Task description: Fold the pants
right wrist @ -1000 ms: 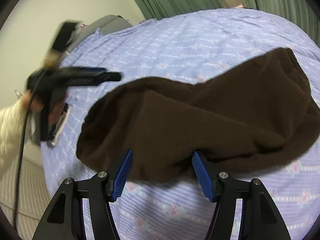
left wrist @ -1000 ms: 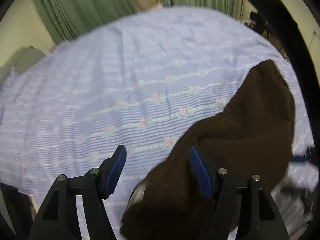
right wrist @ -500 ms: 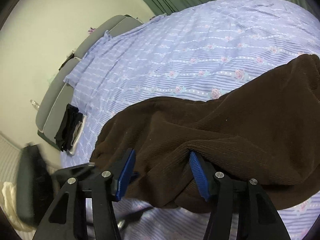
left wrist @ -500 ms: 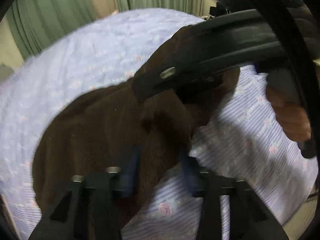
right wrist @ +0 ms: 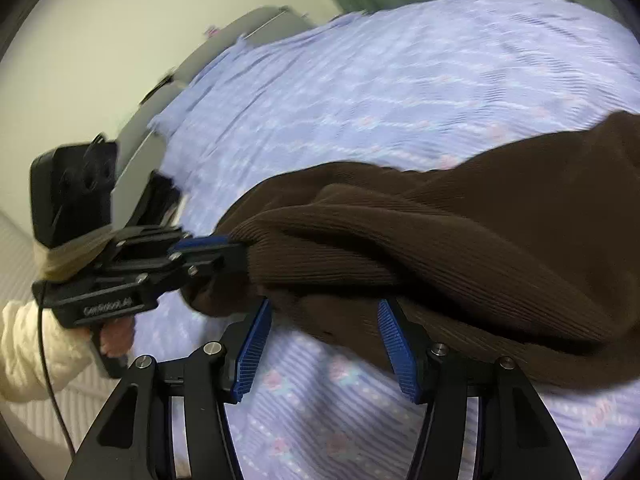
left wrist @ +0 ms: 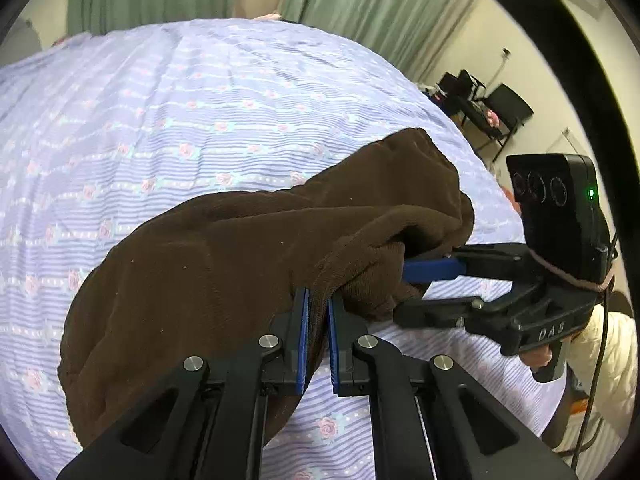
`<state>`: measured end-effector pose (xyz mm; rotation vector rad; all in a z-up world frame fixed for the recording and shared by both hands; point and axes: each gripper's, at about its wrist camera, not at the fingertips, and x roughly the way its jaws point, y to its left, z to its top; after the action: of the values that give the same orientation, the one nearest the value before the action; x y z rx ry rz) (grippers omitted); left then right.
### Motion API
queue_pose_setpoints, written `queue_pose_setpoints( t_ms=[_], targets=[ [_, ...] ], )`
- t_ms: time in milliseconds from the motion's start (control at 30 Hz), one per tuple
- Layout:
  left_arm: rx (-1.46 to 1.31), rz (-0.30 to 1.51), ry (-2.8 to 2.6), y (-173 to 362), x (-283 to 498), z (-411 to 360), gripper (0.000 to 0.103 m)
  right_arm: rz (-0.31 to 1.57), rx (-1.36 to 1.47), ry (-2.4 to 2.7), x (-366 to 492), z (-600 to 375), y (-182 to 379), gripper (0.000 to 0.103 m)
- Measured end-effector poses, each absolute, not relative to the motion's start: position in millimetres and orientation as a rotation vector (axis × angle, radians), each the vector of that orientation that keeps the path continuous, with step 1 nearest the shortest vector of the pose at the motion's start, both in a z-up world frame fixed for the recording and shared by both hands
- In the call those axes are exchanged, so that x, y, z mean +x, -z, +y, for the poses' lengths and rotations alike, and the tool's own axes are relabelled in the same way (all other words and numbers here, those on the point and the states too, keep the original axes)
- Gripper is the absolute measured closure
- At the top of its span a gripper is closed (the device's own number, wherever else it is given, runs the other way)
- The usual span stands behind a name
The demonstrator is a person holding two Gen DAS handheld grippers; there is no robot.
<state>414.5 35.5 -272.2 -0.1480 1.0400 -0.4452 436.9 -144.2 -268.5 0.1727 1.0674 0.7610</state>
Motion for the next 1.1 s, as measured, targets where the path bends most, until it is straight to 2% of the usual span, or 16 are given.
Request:
queue_pose_setpoints(
  t_ms=[233, 300, 333, 367, 400, 433, 467, 533, 667, 1033, 1100],
  targets=[
    [-0.175, 1.067, 0.418, 276.5, 400.4, 38.3, 0.093, 1.100, 0.169, -0.912, 461.2, -113.3, 274.6, 0.045],
    [-0.212, 1.113, 0.387, 280.4, 393.7, 50.2, 0.083, 1.138, 0.187, -0.909, 461.0, -109.4, 288.4, 0.048],
    [-0.226, 1.109, 0.363, 278.6, 387.1, 57.0, 0.074, 1.151, 0.191, -0.885, 456.6, -110.7, 294.2, 0.050],
    [-0.222, 1.096, 0.327, 274.6, 380.2, 64.1, 0.059, 1.159, 0.196, -0.877, 450.7, -111.1, 298.0, 0.050],
    [-0.205, 1.068, 0.265, 268.1, 367.9, 76.8, 0.051, 1.166, 0.201, -0.870, 442.9, -113.1, 303.5, 0.057],
    [-0.198, 1.049, 0.219, 264.4, 359.2, 87.1, 0.040, 1.175, 0.204, -0.845, 432.9, -115.5, 310.8, 0.070],
    [-0.200, 1.038, 0.172, 262.8, 353.6, 98.7, 0.038, 1.192, 0.205, -0.810, 425.3, -117.0, 316.8, 0.077],
    [-0.203, 1.048, 0.048, 265.8, 341.8, 129.8, 0.038, 1.203, 0.209, -0.737, 402.2, -119.0, 321.9, 0.082],
    [-0.173, 1.087, -0.049, 287.6, 332.5, 152.4, 0.038, 1.168, 0.133, -0.612, 364.2, -109.3, 316.9, 0.083],
    [-0.639, 1.193, -0.044, 367.2, 354.9, 189.5, 0.033, 1.185, 0.046, -0.421, 353.9, -86.0, 315.5, 0.083],
    [-0.711, 1.187, -0.056, 376.0, 354.1, 191.4, 0.038, 1.183, 0.059, -0.397, 353.4, -84.9, 315.9, 0.083]
  ],
)
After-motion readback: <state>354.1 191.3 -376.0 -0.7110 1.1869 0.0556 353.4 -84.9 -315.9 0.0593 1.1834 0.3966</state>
